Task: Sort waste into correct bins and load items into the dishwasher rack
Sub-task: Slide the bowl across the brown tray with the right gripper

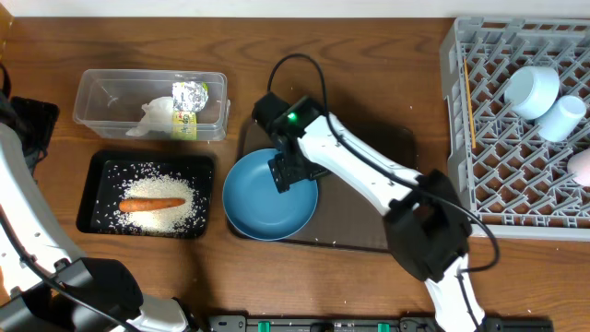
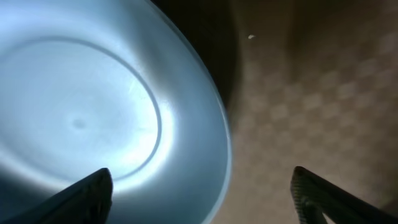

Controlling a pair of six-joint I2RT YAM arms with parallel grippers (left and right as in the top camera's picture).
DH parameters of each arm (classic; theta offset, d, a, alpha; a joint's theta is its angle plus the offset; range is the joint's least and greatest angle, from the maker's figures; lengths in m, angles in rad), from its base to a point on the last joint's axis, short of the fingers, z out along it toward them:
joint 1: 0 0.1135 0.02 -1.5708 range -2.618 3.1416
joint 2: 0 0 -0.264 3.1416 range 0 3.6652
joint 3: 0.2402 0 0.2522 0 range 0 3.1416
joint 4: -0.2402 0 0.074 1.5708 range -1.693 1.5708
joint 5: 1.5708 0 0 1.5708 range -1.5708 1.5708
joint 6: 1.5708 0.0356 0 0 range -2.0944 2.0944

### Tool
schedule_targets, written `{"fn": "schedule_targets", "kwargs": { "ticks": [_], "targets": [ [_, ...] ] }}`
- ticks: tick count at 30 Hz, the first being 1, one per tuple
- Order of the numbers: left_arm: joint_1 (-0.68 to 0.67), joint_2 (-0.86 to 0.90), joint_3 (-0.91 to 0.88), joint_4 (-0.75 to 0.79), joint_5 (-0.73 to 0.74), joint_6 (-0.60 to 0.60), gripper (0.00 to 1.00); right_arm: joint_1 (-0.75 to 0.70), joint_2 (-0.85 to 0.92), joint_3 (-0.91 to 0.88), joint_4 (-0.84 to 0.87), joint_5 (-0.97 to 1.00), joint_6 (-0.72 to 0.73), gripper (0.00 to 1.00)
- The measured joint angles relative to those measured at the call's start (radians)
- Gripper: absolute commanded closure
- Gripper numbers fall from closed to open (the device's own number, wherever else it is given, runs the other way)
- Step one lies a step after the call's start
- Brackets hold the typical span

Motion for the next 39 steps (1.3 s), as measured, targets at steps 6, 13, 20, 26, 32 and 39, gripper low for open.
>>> {"fn": "schedule_targets", "kwargs": {
  "ticks": [6, 13, 20, 26, 32, 39],
  "targets": [
    [0.000, 0.000, 0.000, 0.000, 0.000, 0.000, 0.02, -0.023, 0.056, 0.000, 0.005, -0.019, -0.005, 0.23],
    [0.000, 0.000, 0.000, 0.000, 0.000, 0.000, 0.02, -0.138, 0.080, -0.001, 0.004, -0.051, -0.043, 0.27],
    [0.000, 0.000, 0.000, 0.000, 0.000, 0.000, 0.02, -0.233, 0.080, -0.001, -0.053, -0.050, -0.052, 0.19],
    [0.000, 0.000, 0.000, 0.000, 0.000, 0.000, 0.02, -0.279, 0.080, -0.001, -0.132, 0.036, -0.014, 0.18],
    [0.000, 0.000, 0.000, 0.000, 0.000, 0.000, 0.02, -0.366, 0.047, -0.002, -0.158, 0.116, 0.019, 0.18],
    [0.000, 0.000, 0.000, 0.000, 0.000, 0.000, 0.02, -0.418, -0.138, -0.005, -0.119, 0.075, 0.003, 0.16]
  ]
}}
